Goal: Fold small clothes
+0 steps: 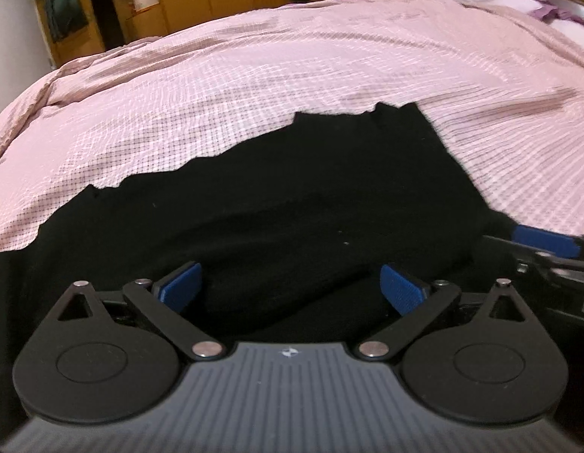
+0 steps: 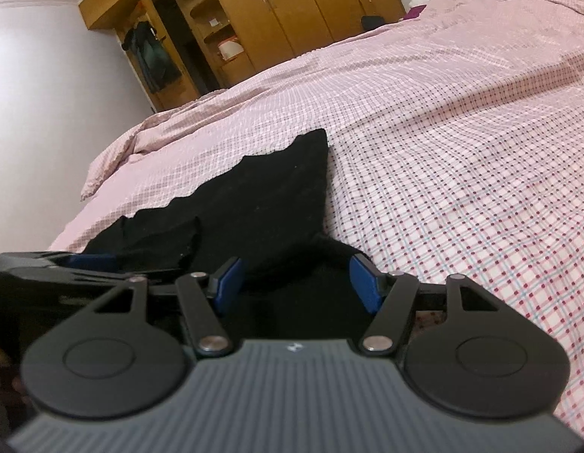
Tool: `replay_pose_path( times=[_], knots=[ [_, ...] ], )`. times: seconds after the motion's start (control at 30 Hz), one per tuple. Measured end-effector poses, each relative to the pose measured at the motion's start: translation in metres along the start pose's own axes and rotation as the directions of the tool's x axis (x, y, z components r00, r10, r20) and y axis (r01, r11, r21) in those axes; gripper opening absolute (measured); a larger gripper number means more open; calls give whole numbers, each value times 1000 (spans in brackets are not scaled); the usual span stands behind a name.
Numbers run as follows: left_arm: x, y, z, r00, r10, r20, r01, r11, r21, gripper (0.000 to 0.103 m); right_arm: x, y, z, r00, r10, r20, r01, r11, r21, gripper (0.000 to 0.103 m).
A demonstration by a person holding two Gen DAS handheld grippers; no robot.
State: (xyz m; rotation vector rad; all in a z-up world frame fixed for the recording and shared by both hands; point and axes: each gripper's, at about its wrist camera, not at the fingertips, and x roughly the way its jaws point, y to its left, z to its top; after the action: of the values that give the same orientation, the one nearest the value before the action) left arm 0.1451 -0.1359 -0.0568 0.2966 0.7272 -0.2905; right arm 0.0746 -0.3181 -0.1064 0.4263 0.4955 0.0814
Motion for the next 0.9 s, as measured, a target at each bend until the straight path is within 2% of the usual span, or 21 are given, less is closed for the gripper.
replay_pose_path(
  times=[0.07, 0.13, 0.23, 0.27, 0.37, 0.47, 0.57, 0.73, 0.9],
  knots=[
    [7, 1, -1, 1000, 13, 16, -13, 1000, -16, 87, 0, -1, -1, 1000, 1, 1, -1, 1000, -1, 64],
    [8, 3, 0, 999, 10, 31, -9, 1000, -27, 69, 0, -2, -2, 1000, 4, 2, -4, 1000, 3, 64],
    [7, 7, 4, 999, -12, 35, 14, 999, -45, 18, 1, -2, -2, 1000, 4, 3, -4, 1000, 4, 64],
    [4, 10, 5, 999, -9, 42, 12, 998, -56, 13, 1, -2, -2, 1000, 3, 3, -3, 1000, 1, 64],
    [-13, 28, 6, 997, 9, 81, 1, 992, -127, 10, 1, -1, -3, 1000, 2, 5, -2, 1000, -3, 64],
    [-34, 55, 1, 990, 80, 120, -54, 977, -207, 10, 1, -1, -3, 1000, 1, 6, -1, 1000, -4, 64],
    [-54, 85, -11, 980, 154, 124, -113, 951, -286, 10, 1, -1, -3, 1000, -1, 6, 1, 1000, -8, 64],
    [-72, 129, -40, 967, 246, 71, -206, 911, -356, 10, 2, 1, -5, 1000, -8, 9, 8, 1000, -21, 64],
    [-74, 152, -74, 964, 265, -33, -257, 886, -385, 10, 4, 2, -5, 1000, -12, 10, 12, 1000, -28, 64]
  ],
)
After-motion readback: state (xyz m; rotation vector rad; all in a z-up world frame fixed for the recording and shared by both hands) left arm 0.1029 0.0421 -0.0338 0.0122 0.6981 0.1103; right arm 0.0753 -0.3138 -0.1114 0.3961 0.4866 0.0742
